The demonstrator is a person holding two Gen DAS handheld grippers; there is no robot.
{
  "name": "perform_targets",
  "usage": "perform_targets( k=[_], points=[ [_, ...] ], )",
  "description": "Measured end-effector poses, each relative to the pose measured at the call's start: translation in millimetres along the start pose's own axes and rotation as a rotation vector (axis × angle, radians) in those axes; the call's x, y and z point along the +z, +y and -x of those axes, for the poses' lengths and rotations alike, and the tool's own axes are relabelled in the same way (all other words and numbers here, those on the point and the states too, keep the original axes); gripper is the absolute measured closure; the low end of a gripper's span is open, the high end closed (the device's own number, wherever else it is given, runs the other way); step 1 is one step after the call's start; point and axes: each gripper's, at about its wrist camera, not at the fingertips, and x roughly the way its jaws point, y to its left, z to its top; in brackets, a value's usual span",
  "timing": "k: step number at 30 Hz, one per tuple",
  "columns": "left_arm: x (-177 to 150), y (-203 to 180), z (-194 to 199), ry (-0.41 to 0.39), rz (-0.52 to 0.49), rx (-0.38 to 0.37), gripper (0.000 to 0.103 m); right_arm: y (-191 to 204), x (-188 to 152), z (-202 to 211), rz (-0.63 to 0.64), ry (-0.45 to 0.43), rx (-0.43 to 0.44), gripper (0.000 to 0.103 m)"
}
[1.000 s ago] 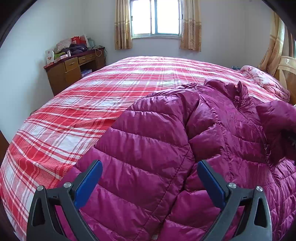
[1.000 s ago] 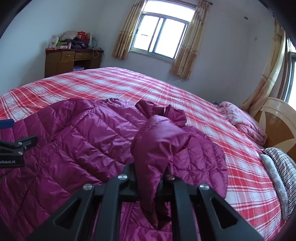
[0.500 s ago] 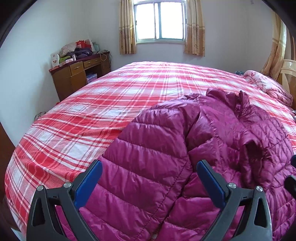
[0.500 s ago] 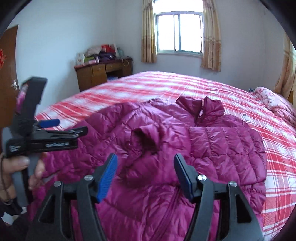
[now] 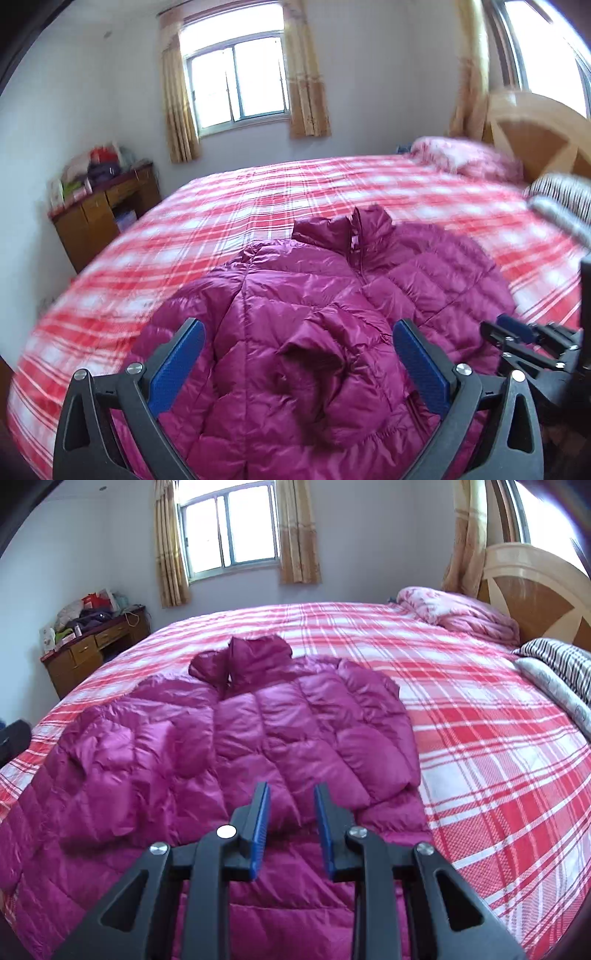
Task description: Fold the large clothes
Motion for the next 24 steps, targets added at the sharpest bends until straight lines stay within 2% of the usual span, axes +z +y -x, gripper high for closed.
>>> perform_targets(
  k=[2, 5, 7, 10, 13, 16, 20, 24],
  points=[
    [-7, -17, -20, 0.007, -0.087, 0.090, 0.001, -4, -8, -1, 0.003, 0.005, 0.000, 0.075],
    [-27, -13, -59, 0.085, -0.188, 0.230, 0.001, -13, -18, 0, -0.018, 0.016, 0.008, 0.075],
    [-38, 4, -77, 0.139, -0.179, 0.270, 0.001, -20, -20, -5, -0.041, 0.034, 0.026, 0.075],
    [-48, 34, -86, 0.201, -0.076, 0.205, 0.001, -21, -21, -6, -0.040, 0.043, 0.033, 0.074],
    [-42, 41, -76, 0.204, -0.028, 0.163, 0.001, -21, -20, -1, -0.030, 0.039, 0.038, 0.074],
    [-26, 38, -46, 0.119, 0.015, 0.115, 0.001, -28, -15, 19, -0.054, -0.028, 0.030, 0.074],
    [0, 29, -23, 0.007, 0.044, 0.049, 0.001, -44, 11, 37, -0.088, -0.113, 0.007, 0.074],
    [9, 12, -39, 0.023, 0.031, 0.023, 0.001, -52, 48, 21, -0.097, -0.093, 0.039, 0.074]
  ],
)
